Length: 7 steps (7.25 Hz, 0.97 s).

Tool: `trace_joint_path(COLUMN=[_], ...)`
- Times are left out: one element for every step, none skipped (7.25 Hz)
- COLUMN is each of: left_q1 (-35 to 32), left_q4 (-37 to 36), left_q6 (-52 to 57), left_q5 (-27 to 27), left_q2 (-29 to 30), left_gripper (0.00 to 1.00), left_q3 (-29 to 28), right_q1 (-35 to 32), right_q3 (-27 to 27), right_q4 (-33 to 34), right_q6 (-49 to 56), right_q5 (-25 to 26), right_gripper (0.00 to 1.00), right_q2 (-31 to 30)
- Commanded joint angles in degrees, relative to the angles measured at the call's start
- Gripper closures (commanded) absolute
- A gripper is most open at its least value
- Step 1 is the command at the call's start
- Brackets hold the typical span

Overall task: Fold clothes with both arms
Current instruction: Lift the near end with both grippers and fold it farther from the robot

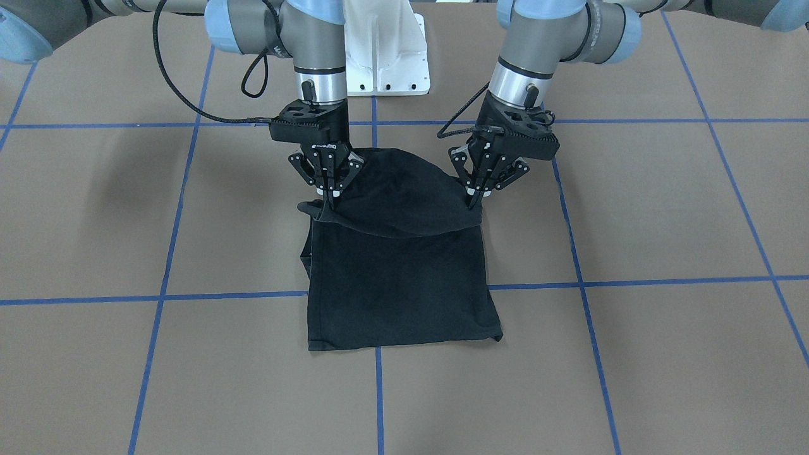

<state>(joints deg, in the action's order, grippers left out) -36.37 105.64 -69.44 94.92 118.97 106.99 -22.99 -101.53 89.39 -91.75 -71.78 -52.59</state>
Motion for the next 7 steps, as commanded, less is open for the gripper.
trace_joint_path(left_q1=[-1.85, -2.38, -2.38, -2.38, -2.47, -2.39, -2.47], left_q4=[1.58, 1.67, 2.28, 4.29, 5.53, 6.59, 7.90], left_q6=[0.10, 0.10, 0.18, 0.19, 0.19, 0.19, 1.49], left_q5=[-0.18, -0.96, -3.06, -3.16, -3.17, -3.86, -3.96], left_q2=[3.36, 5.11, 6.26, 6.71, 7.23, 7.85, 7.94], left_gripper=[1.00, 1.00, 1.00, 1.00, 1.00, 1.00, 1.00], left_q3=[-7.29, -10.98, -13.97, -16.79, -19.51, -21.72, -22.96], right_q1=[-2.05, -2.75, -3.19, -3.72, -4.25, -4.25, -4.78], right_q3=[4.66, 7.72, 10.71, 15.18, 19.49, 20.23, 20.32], right_q4=[-0.09, -0.18, -3.49, -7.96, -9.65, -9.67, -9.67], right_q6=[-0.01, 0.08, 0.08, 0.08, 0.08, 0.08, 0.08], right_q5=[-0.81, -0.99, -1.08, -1.25, -1.34, -1.43, -2.04], right_gripper=[1.00, 1.00, 1.00, 1.00, 1.00, 1.00, 1.00], right_q2=[1.87, 3.71, 4.07, 4.86, 6.95, 7.32, 7.33])
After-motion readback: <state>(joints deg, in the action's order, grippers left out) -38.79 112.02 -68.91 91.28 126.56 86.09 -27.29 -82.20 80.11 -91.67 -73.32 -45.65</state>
